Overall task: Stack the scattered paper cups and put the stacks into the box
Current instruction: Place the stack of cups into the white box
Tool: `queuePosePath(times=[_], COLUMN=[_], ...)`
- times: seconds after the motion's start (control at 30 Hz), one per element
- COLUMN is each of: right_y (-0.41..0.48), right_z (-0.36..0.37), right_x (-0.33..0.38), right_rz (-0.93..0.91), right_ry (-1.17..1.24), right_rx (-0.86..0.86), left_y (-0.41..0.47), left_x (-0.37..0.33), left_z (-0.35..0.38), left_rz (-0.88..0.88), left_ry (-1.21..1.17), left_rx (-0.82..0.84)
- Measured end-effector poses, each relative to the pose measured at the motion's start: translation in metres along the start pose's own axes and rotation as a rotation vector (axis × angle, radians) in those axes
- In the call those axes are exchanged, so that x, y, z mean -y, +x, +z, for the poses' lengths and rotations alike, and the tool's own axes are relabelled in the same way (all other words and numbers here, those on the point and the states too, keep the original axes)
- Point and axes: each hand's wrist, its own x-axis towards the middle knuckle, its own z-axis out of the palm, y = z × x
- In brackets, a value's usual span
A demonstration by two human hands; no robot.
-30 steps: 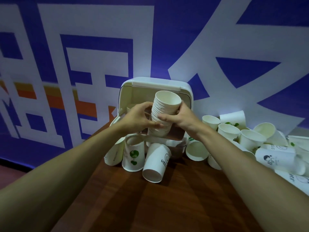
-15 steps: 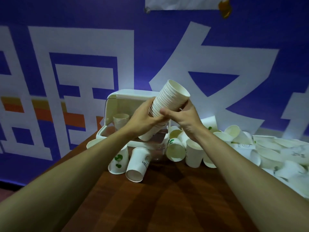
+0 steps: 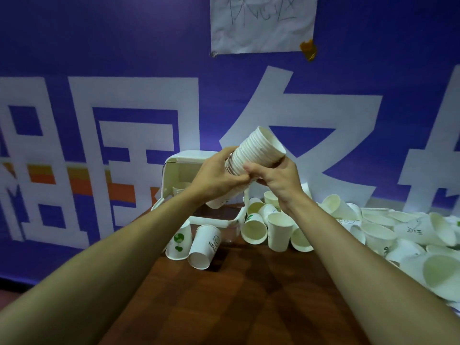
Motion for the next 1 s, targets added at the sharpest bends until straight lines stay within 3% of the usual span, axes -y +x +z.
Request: queuePosePath(times=[0.13, 0.23, 0.43, 0.67, 1.0], right_y=[-0.005, 0.000, -0.001, 0.006, 0.044], right_z=[0.000, -0.013, -0.023, 0.011, 0.047], right_x=[0.008, 0.017, 0.009, -0.035, -0.106], right_rz=[-0.012, 0.064, 0.059, -0.009, 0.007], right_ry=[0.005, 0.223, 0.233, -0.394, -0.739], right_rx=[-0.047, -0.180, -0.153, -0.028, 0.178], left_y=[-0.003, -0.011, -0.017, -0.017, 0.006], left_x=[-0.004, 0.007, 0.031, 0.068, 0.142], left_z=[-0.006, -0.015, -0.038, -0.038, -0.021], left_rz=[-0.036, -0.094, -0.220, -0.300, -0.404], left_ry=[0.002, 0.034, -0.024, -0.145, -0.131], left_rx=[0.022, -0.007, -0.151, -0.206, -0.136])
